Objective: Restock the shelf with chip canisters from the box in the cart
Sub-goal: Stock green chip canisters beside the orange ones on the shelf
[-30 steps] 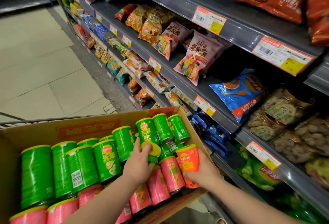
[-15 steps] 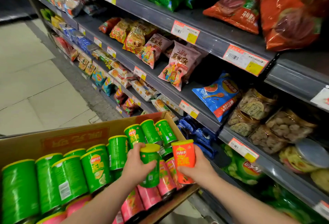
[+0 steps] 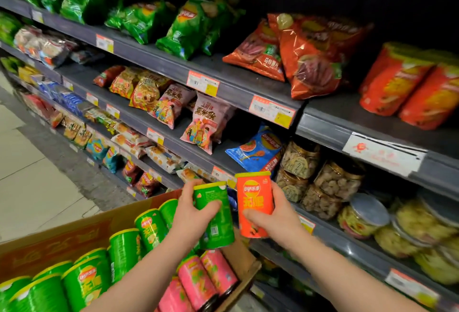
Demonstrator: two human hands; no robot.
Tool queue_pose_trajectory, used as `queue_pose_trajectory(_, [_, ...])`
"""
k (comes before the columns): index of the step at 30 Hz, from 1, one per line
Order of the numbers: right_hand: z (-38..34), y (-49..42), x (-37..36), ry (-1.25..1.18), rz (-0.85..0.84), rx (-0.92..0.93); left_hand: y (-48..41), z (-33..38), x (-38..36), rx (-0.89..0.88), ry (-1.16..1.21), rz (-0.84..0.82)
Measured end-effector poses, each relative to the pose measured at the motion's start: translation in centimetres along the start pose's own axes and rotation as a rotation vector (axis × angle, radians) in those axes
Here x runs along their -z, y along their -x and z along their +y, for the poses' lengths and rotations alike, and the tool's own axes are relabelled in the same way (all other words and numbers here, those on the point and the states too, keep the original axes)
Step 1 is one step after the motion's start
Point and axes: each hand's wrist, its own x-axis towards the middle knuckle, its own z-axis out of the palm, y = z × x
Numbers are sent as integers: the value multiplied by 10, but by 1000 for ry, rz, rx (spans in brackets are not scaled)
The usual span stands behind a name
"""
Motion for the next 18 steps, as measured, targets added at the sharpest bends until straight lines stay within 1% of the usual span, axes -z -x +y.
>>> queue_pose_trajectory(4, [-27, 8, 40, 25, 89, 93, -1, 42, -21, -77, 48, -52])
queue_pose_trajectory(10, [-61, 15, 100, 42, 296, 245, 1, 102, -56, -208, 91, -174])
queue_pose_trajectory(18, [-93, 19, 180, 42, 561, 358, 1, 147, -95, -313, 182, -272])
